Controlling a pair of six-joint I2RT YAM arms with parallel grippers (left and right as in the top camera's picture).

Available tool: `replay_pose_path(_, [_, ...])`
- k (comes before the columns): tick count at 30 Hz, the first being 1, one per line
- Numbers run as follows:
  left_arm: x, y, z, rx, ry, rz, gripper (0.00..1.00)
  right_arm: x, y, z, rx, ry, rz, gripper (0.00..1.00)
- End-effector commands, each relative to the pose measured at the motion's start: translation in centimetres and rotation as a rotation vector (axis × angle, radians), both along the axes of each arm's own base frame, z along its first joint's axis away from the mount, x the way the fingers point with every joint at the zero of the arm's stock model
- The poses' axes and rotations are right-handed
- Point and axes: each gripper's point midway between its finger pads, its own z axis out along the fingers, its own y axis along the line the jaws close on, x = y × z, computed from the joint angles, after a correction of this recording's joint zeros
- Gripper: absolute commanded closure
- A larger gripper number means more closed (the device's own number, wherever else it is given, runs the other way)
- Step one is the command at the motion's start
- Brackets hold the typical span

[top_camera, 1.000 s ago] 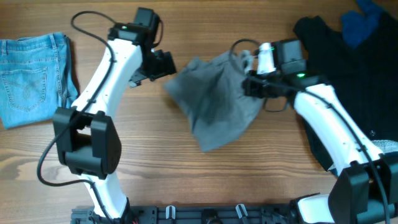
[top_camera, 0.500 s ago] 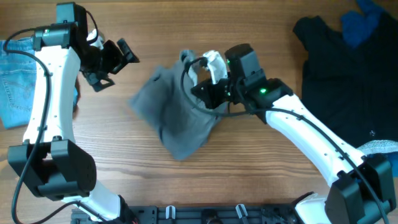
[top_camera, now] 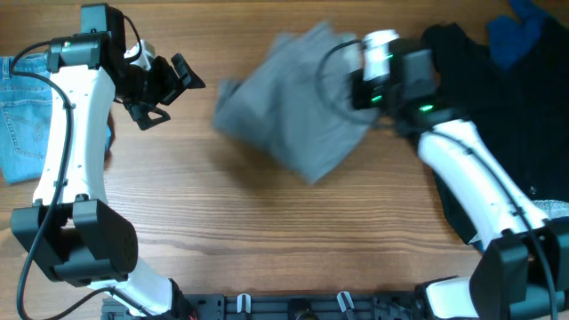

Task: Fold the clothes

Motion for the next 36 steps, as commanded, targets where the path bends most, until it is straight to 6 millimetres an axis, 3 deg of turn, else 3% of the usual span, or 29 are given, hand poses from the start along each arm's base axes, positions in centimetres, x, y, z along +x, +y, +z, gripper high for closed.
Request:
replay_pose_path(1, [0.1, -0.1, 0.8, 0.007, -0.034, -0.019, 0.0, 3.8, -10.2, 9.2, -0.112, -0.209, -0.244, 0.96])
replay_pose_path(2, [0.2, -0.1, 0.8, 0.007, -0.035, -0.019, 0.0, 4.2, -11.5, 12.3, -0.091, -0.262, -0.255, 0.96])
replay_pose_path(3, [0.2, 0.0, 0.8, 0.01, -0.036, -0.018, 0.0, 4.4, -12.0, 16.6, -0.057, -0.335, -0.232, 0.96])
replay_pose_path(5, [0.3, 0.0, 0.8, 0.01, -0.041, -0.018, 0.0, 4.2, -10.5, 20.1, -0.028, -0.395, -0.133, 0.96])
replay_pose_path(7, [0.4, 0.0, 0.9, 0.011, -0.045, -0.018, 0.0, 3.6, -6.9, 21.6, 0.004, -0.418, 0.001, 0.96])
replay_pose_path(9, [0.4, 0.0, 0.9, 0.011, -0.045, -0.019, 0.0, 2.6, -1.5, 19.5, 0.015, -0.35, 0.173, 0.96])
replay_pose_path(12, [0.4, 0.0, 0.9, 0.011, -0.045, -0.019, 0.0, 1.1, 5.0, 14.0, 0.025, -0.171, 0.339, 0.96])
replay_pose_path(16, [0.4, 0.0, 0.9, 0.011, -0.045, -0.019, 0.0, -1.0, 11.5, 5.0, 0.015, 0.1, 0.477, 0.96])
replay_pose_path(21, [0.4, 0.0, 0.9, 0.011, -0.045, -0.019, 0.0, -3.5, 17.4, -4.1, -0.009, 0.331, 0.576, 0.96])
replay_pose_path(24, [0.4, 0.0, 0.9, 0.011, -0.045, -0.019, 0.0, -4.6, 19.3, -6.1, -0.026, 0.369, 0.621, 0.96])
replay_pose_path(28, [0.4, 0.0, 0.9, 0.011, -0.045, -0.019, 0.0, -6.4, 21.1, -6.5, -0.048, 0.378, 0.685, 0.95])
replay_pose_path(30, [0.4, 0.0, 0.9, 0.011, -0.045, -0.019, 0.0, -7.0, 21.8, -6.5, -0.025, 0.4, 0.678, 0.9])
replay_pose_path(31, [0.4, 0.0, 0.9, 0.011, -0.045, -0.019, 0.0, -7.3, 22.2, -6.4, -0.012, 0.41, 0.672, 0.71])
replay_pose_path(34, [0.4, 0.0, 0.9, 0.011, -0.044, -0.019, 0.0, -7.4, 22.3, -6.4, -0.009, 0.409, 0.675, 0.53])
replay_pose_path(36, [0.4, 0.0, 0.9, 0.011, -0.044, -0.019, 0.0, -7.4, 22.3, -6.4, -0.01, 0.41, 0.674, 0.3])
